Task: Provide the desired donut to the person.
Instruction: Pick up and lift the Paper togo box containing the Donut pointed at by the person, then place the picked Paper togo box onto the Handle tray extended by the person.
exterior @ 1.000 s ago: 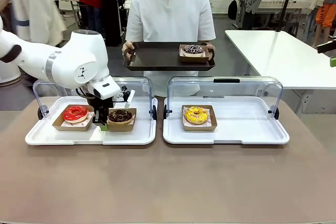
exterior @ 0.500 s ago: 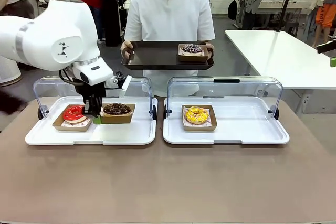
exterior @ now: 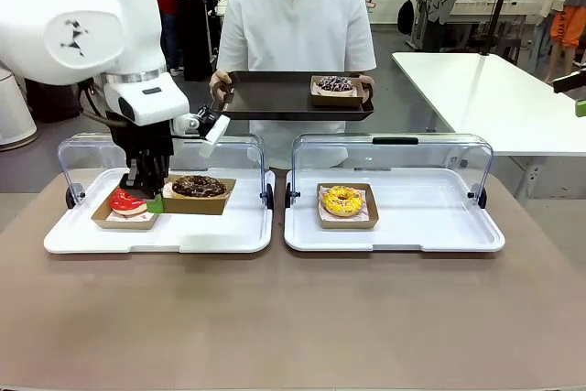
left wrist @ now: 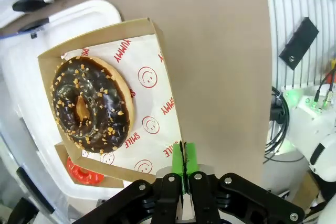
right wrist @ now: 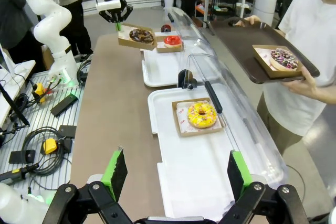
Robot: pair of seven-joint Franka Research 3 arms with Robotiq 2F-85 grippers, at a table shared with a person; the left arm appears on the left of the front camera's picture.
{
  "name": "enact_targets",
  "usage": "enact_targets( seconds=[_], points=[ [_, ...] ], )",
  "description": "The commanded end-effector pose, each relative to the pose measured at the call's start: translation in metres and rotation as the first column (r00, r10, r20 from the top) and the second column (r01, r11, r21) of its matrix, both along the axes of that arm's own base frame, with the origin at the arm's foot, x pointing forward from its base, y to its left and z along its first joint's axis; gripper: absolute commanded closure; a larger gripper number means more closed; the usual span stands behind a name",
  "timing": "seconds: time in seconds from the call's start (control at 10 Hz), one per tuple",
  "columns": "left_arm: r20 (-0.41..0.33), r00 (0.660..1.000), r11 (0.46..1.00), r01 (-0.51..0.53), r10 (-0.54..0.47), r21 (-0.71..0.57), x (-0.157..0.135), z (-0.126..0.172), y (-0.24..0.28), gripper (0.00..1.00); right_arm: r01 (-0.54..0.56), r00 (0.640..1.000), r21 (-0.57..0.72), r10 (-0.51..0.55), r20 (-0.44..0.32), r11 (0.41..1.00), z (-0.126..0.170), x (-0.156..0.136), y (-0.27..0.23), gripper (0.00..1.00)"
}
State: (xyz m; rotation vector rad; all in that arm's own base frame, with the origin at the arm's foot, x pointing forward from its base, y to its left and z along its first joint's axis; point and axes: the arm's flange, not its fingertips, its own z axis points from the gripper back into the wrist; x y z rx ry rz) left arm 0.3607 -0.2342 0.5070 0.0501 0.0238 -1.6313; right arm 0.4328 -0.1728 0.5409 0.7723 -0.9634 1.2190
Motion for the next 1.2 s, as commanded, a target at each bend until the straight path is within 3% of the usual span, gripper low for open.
enact_targets(
  seconds=[0.0, 0.4, 1.1],
  points=[
    [0.026, 0.999, 1.000, -0.021, 0.021, 0.015, -0.010, 0.025, -0.007, 1.00, 0.005, 1.000, 0.000, -0.005, 0.004, 1.000, 0.000, -0.002, 0.002, 0.00],
    [0.067, 0.995, 0.998, -0.068, 0.069, -0.018, -0.007, 0.077, -0.008, 1.00, 0.005, 1.000, 0.000, -0.005, 0.004, 1.000, 0.000, -0.002, 0.002, 0.00],
    [0.067, 0.997, 0.998, -0.044, 0.046, -0.037, -0.008, 0.080, -0.006, 1.00, 0.005, 1.000, 0.000, -0.005, 0.004, 1.000, 0.000, -0.002, 0.002, 0.00]
  ],
)
